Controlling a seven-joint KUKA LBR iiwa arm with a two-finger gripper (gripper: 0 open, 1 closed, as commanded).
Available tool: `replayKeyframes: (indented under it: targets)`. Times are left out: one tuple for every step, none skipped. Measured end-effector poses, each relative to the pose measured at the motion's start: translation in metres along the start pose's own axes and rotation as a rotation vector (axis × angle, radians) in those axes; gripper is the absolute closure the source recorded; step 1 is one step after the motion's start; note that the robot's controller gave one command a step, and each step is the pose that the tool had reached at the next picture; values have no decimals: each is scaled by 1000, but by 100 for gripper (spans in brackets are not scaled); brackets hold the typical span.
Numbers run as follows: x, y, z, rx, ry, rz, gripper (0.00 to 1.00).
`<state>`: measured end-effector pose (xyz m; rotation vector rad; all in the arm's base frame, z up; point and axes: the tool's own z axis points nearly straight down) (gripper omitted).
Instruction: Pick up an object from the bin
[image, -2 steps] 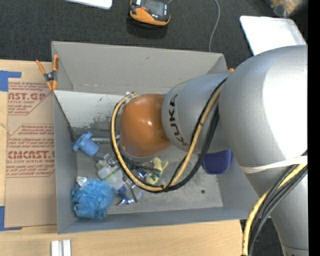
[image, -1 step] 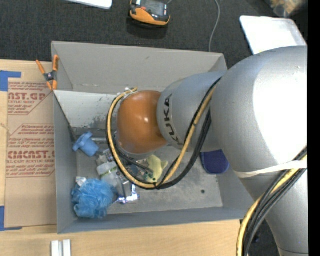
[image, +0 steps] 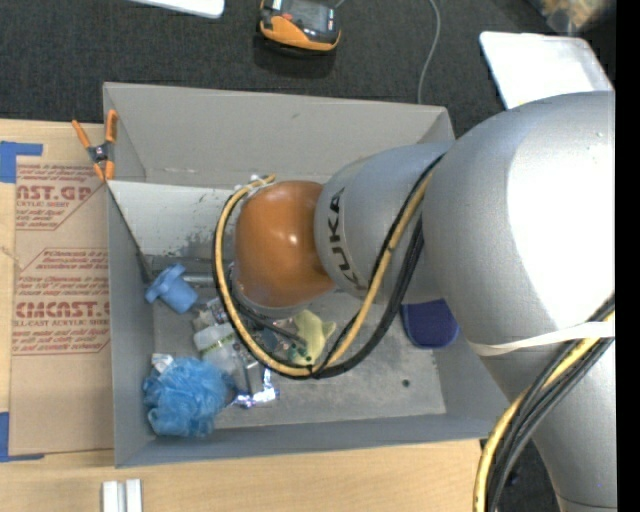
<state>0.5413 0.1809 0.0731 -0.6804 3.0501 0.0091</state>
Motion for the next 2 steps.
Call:
replayKeyframes:
  targets:
    - [0,1,-32,-1,5,0,100]
    - [0,2,-88,-1,6,-1,100]
